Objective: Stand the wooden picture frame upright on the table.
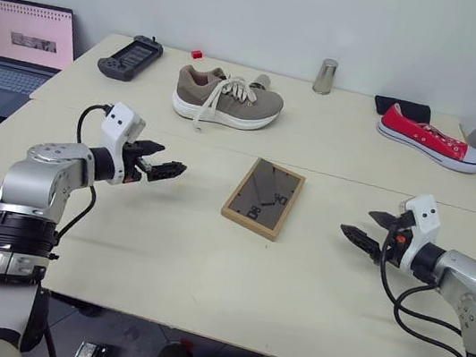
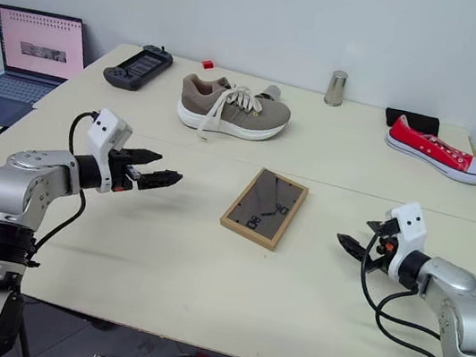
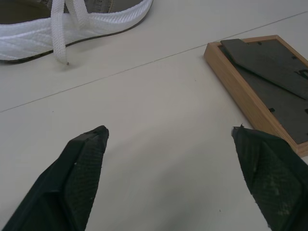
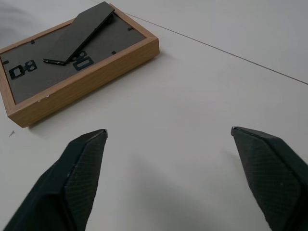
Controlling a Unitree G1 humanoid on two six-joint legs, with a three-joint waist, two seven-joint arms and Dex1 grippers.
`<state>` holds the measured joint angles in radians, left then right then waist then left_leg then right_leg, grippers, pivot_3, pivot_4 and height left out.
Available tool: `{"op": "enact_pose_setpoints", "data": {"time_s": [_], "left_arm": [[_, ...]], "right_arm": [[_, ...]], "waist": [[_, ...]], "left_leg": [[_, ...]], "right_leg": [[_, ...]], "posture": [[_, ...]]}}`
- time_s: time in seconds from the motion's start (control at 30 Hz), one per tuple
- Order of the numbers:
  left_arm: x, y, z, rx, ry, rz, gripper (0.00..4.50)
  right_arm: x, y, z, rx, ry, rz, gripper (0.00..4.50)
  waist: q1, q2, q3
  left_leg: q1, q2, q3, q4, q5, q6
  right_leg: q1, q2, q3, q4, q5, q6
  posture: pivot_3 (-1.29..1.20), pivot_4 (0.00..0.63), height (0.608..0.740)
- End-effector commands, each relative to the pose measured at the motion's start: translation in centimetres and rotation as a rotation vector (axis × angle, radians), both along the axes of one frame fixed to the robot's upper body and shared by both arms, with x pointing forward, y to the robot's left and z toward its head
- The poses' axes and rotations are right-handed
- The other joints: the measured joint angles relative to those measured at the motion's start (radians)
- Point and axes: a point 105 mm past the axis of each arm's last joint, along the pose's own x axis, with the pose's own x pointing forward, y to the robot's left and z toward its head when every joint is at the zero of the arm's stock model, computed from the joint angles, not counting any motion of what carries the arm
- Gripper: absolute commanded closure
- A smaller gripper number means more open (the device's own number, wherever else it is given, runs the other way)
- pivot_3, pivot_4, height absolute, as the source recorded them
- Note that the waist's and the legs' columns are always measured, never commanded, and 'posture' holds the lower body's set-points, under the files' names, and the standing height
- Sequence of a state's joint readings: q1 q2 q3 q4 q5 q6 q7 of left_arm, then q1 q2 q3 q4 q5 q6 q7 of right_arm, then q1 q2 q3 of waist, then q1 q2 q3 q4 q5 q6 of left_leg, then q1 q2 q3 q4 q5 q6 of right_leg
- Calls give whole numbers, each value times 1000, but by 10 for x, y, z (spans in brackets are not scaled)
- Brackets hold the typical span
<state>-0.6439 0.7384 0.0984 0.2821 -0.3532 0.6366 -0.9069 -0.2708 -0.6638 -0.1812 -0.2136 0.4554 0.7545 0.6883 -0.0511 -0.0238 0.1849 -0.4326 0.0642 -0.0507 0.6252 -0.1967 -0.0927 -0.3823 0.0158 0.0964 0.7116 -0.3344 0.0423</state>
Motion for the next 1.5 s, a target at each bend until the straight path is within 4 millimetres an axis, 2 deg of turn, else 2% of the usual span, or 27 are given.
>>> {"op": "enact_pose_setpoints", "data": {"time_s": [0.03,0.17,0.2,0.23,0.37,0.47,0.53,0.77,0.97,1.1,1.27,1.5], "left_arm": [[3,0,19,-26,-57,-5,1179],[4,-4,16,-17,-58,-24,2095],[4,-7,14,-12,-62,-33,2162],[4,-10,12,-13,-60,-40,2548],[7,-21,1,-13,-56,-56,3396],[18,-36,-6,-6,-70,-62,4028],[26,-43,-9,-4,-87,-53,4468],[50,-77,-24,-1,-112,-48,4468],[65,-110,-38,38,-82,-72,4468],[60,-123,-44,48,-48,-161,4468],[45,-126,-48,51,-9,-273,4468],[14,-124,-54,79,40,-373,4468]], "right_arm": [[-1,-2,19,-14,-70,7,1317],[0,-2,20,-3,-70,4,2304],[0,0,20,-6,-70,9,2478],[1,1,19,-12,-71,11,2794],[6,4,14,-16,-75,0,3764],[13,10,9,-31,-77,-12,4453],[20,13,4,-42,-79,-31,4500],[53,37,-7,-112,-98,-69,4500],[78,82,-13,-127,-111,-40,4500],[79,104,-20,-134,-97,20,4500],[72,121,-16,-39,-85,80,4500],[56,123,-23,-20,-35,161,4500]], "waist": [[0,0,0],[0,0,0],[0,0,0],[0,0,0],[0,0,0],[0,0,0],[1,0,0],[-2,0,0],[-3,0,0],[-6,0,0],[-9,0,0],[-8,0,0]], "left_leg": [[0,0,0,0,0,0],[0,0,0,0,0,0],[0,0,0,0,0,0],[0,0,0,0,0,0],[0,0,0,0,0,0],[0,0,0,1,0,0],[0,0,0,1,0,0],[0,0,0,2,0,0],[-1,-1,0,2,0,0],[-1,-1,0,1,0,0],[-1,-1,0,0,0,0],[-1,-1,0,1,0,0]], "right_leg": [[0,0,0,0,0,0],[0,0,0,0,0,0],[0,0,0,0,0,0],[0,0,0,0,0,0],[0,0,0,0,0,0],[0,0,0,0,0,0],[0,0,0,1,0,0],[-1,0,0,1,0,0],[-1,0,0,2,0,0],[-2,0,0,2,0,0],[-2,0,0,3,0,0],[-2,0,-1,4,0,0]], "posture": [[0,150,740],[0,150,740],[0,150,740],[0,150,740],[0,150,740],[0,150,740],[0,150,740],[0,150,740],[0,150,740],[0,150,740],[0,150,740],[0,150,740]]}}
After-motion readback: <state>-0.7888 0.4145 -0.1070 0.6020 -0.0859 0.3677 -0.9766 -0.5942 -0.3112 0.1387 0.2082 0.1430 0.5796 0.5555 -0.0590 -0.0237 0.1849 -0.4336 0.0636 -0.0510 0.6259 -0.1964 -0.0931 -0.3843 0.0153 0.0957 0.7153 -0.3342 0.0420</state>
